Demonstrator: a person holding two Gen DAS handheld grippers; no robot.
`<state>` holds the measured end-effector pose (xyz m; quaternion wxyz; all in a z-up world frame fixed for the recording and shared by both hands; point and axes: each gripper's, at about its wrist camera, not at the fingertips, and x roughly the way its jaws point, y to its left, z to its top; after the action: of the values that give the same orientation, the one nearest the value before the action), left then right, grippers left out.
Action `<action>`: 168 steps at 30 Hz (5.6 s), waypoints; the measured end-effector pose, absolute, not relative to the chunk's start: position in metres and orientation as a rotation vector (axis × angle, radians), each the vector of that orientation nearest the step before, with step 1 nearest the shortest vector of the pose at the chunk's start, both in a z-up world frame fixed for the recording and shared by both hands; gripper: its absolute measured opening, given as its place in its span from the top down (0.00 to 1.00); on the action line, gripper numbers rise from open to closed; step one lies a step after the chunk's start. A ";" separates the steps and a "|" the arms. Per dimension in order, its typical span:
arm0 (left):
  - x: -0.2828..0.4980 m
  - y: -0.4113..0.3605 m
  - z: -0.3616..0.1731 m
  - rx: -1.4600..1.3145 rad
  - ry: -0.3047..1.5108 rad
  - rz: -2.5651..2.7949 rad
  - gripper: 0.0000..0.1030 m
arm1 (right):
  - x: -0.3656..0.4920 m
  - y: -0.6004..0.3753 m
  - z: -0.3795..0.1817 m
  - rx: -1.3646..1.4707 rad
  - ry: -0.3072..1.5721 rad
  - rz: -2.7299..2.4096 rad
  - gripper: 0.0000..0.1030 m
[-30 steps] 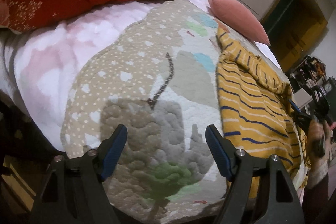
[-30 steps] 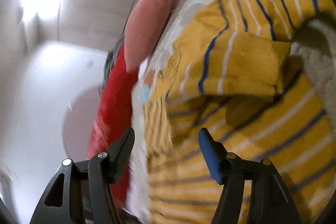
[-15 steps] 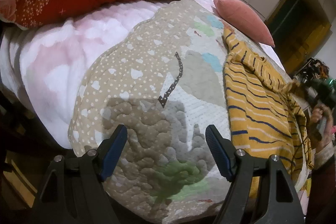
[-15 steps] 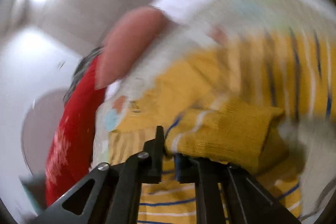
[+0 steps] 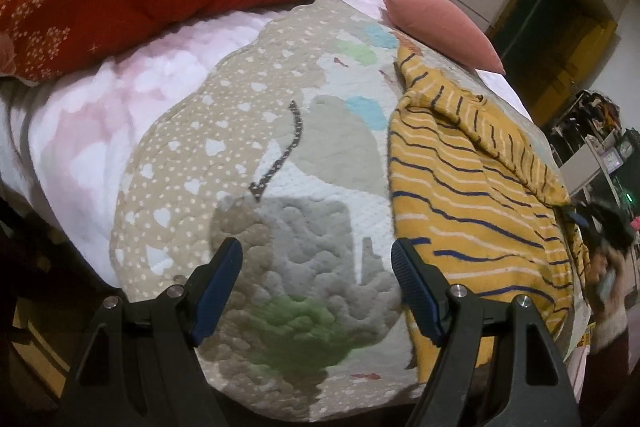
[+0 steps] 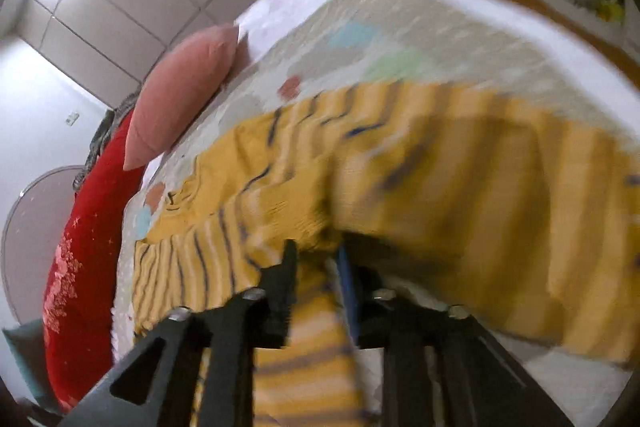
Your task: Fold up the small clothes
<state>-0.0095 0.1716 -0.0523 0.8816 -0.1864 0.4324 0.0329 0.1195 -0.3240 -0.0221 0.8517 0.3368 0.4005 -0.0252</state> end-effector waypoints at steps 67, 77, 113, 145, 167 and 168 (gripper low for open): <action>0.019 0.054 -0.048 -0.254 1.013 -0.154 0.26 | -0.143 -0.484 -0.052 1.098 0.500 -0.142 0.61; 0.021 0.055 -0.057 -0.265 1.028 -0.147 0.26 | -0.090 -0.447 -0.066 1.027 0.609 -0.220 0.54; 0.003 0.120 -0.043 -0.370 0.900 -0.072 0.24 | 0.098 -0.369 0.142 0.505 0.524 -0.140 0.95; -0.051 0.244 -0.078 -0.548 0.844 0.163 0.23 | 0.214 0.084 0.004 -0.035 0.971 0.629 0.45; -0.040 0.188 -0.057 -0.448 0.871 0.086 0.23 | 0.198 -0.306 -0.069 0.731 1.002 -0.016 0.74; -0.041 0.187 -0.057 -0.444 0.874 0.084 0.23 | 0.197 -0.310 -0.073 0.793 0.992 -0.003 0.74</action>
<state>-0.0405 0.1871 -0.0571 0.8814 -0.2131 0.4197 0.0403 0.1969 -0.3097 -0.0729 0.8050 0.3703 0.4635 -0.0013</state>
